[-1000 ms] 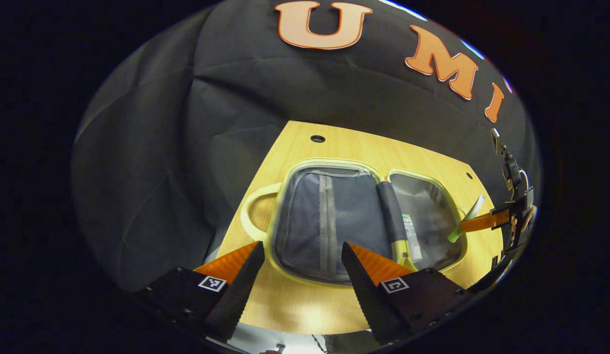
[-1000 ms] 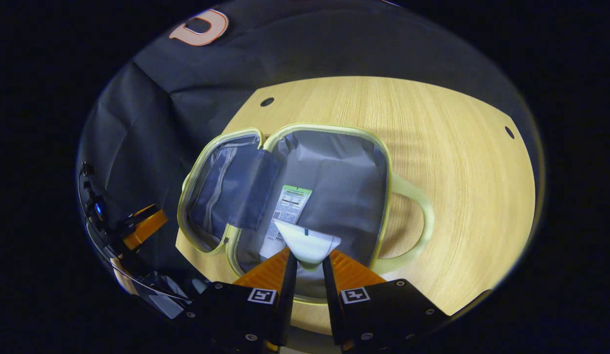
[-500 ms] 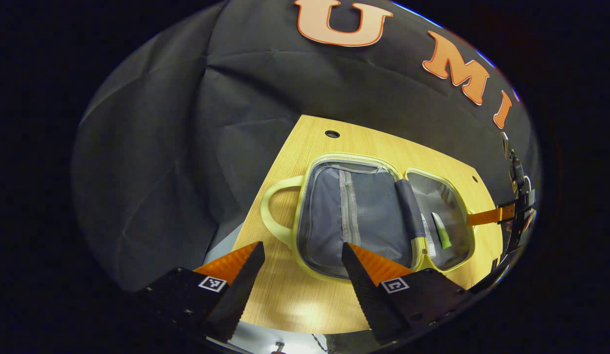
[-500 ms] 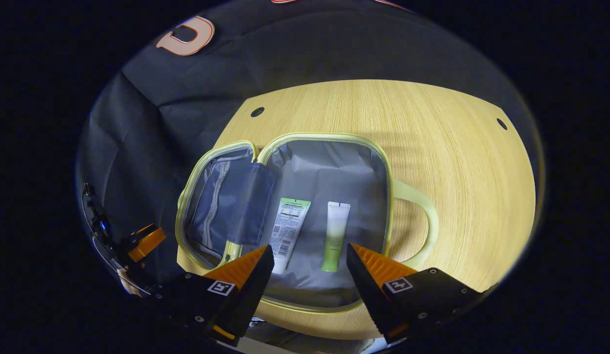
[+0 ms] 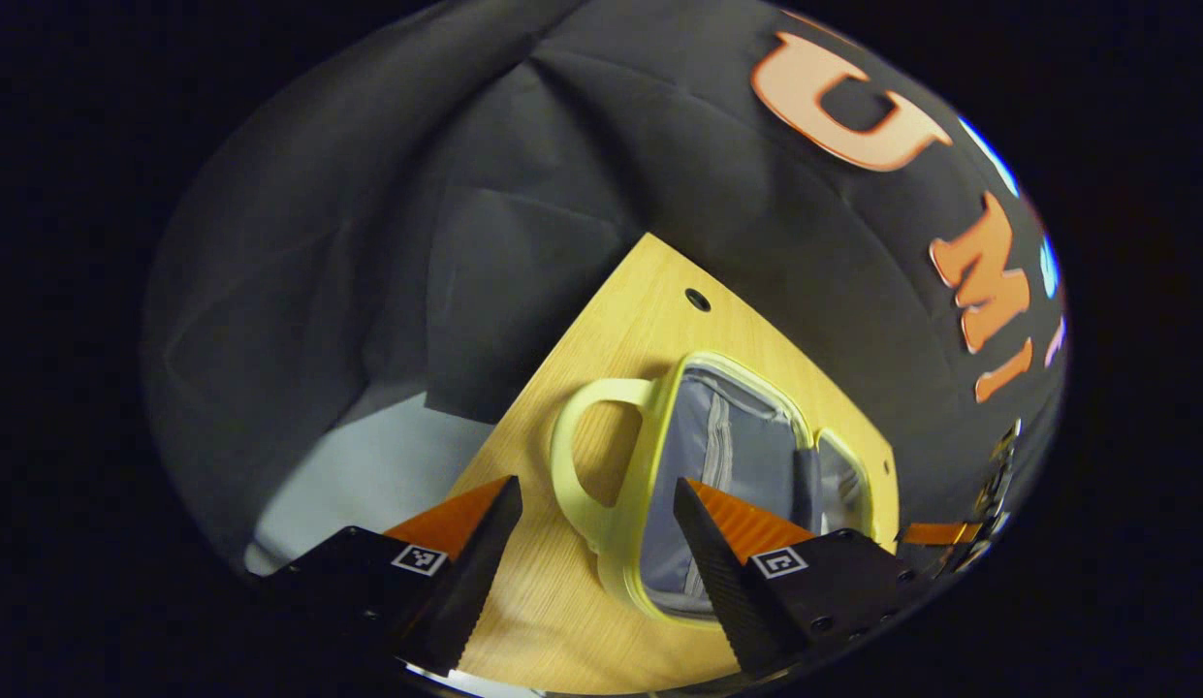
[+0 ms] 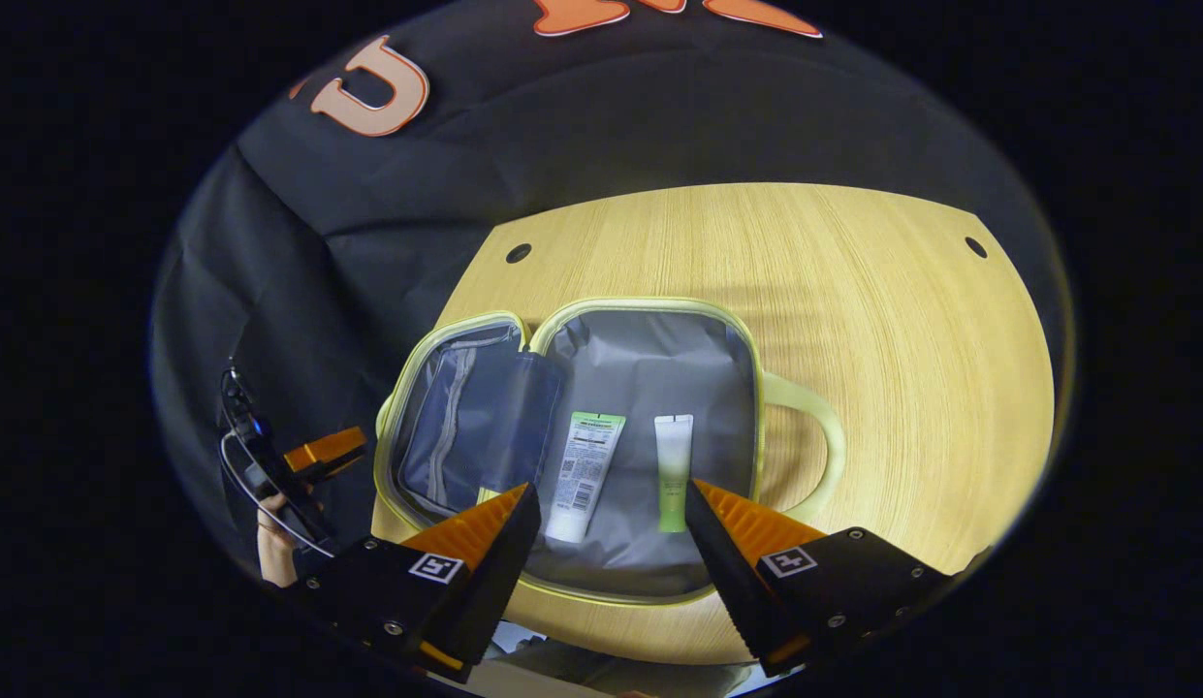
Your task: First open the suitcase, pack the skin care products into it, and then close the suitcase.
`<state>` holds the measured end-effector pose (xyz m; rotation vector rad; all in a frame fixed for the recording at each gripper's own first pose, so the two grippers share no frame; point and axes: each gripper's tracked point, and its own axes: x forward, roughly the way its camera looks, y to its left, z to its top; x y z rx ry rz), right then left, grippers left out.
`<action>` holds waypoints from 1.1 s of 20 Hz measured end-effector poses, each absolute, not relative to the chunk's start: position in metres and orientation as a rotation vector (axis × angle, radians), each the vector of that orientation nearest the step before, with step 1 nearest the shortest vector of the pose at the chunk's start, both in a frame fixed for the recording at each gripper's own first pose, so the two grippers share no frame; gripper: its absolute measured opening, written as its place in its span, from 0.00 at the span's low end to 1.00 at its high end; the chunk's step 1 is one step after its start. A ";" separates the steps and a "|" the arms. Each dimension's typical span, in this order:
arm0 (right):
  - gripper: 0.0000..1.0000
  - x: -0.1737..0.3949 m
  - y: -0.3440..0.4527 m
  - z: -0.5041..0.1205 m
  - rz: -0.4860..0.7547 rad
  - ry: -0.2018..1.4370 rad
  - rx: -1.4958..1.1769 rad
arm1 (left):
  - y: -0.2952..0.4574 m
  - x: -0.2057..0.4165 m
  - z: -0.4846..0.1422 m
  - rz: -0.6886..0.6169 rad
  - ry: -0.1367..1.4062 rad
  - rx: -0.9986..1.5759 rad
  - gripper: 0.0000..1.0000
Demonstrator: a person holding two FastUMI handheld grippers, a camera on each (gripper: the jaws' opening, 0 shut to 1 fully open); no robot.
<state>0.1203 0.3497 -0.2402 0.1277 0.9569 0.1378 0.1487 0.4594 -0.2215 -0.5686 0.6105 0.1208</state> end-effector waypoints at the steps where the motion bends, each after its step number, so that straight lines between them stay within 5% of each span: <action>1: 0.96 0.121 0.349 -0.238 0.132 0.948 0.131 | 0.463 0.152 -0.221 0.115 0.599 -0.630 0.98; 10: 0.96 0.118 0.336 -0.227 0.079 0.928 0.173 | 0.477 0.186 -0.249 0.075 0.563 -0.920 0.94; 11: 0.96 0.117 0.333 -0.226 0.071 0.926 0.175 | 0.474 0.189 -0.250 0.063 0.560 -0.936 0.81; 13: 0.96 0.115 0.327 -0.225 0.057 0.924 0.177 | 0.473 0.190 -0.255 0.079 0.570 -0.948 0.72; 15: 0.96 0.113 0.322 -0.224 0.051 0.924 0.186 | 0.474 0.202 -0.264 0.115 0.607 -0.930 0.16; 22: 0.96 0.112 0.304 -0.218 0.044 0.891 0.175 | 0.464 0.188 -0.196 0.166 0.584 -0.627 0.11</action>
